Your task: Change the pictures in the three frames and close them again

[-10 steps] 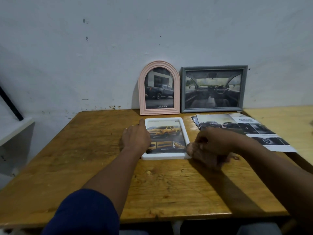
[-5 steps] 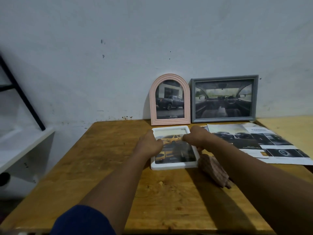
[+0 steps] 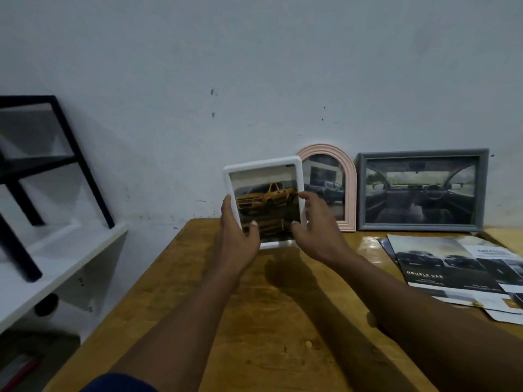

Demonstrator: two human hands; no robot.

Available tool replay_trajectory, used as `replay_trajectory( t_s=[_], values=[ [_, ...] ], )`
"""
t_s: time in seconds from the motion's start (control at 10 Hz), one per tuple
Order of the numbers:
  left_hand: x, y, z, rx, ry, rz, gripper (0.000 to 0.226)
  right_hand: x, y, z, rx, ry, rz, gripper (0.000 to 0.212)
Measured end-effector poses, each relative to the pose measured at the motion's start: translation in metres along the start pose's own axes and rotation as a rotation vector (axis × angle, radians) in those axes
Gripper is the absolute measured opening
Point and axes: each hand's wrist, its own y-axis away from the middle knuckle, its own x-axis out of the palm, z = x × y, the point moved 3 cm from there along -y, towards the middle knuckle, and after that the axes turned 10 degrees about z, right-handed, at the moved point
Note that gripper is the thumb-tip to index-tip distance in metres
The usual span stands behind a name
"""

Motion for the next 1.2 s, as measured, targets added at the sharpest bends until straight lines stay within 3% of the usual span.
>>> replay_trajectory(
  t_s=[0.2,0.8,1.2],
  values=[
    [-0.008,-0.027,0.022,0.033,-0.029,-0.040,0.091,0.033,-0.035,-0.017,-0.035,0.010,0.052,0.070],
    [0.010,-0.121,0.076,0.008,-0.169,0.048,0.086,0.072,-0.112,-0.055,0.035,0.180,0.100,0.069],
    [-0.007,-0.114,0.022,0.101,-0.340,0.174,0.083,0.022,-0.103,-0.009,0.061,0.270,0.083,0.064]
  ],
)
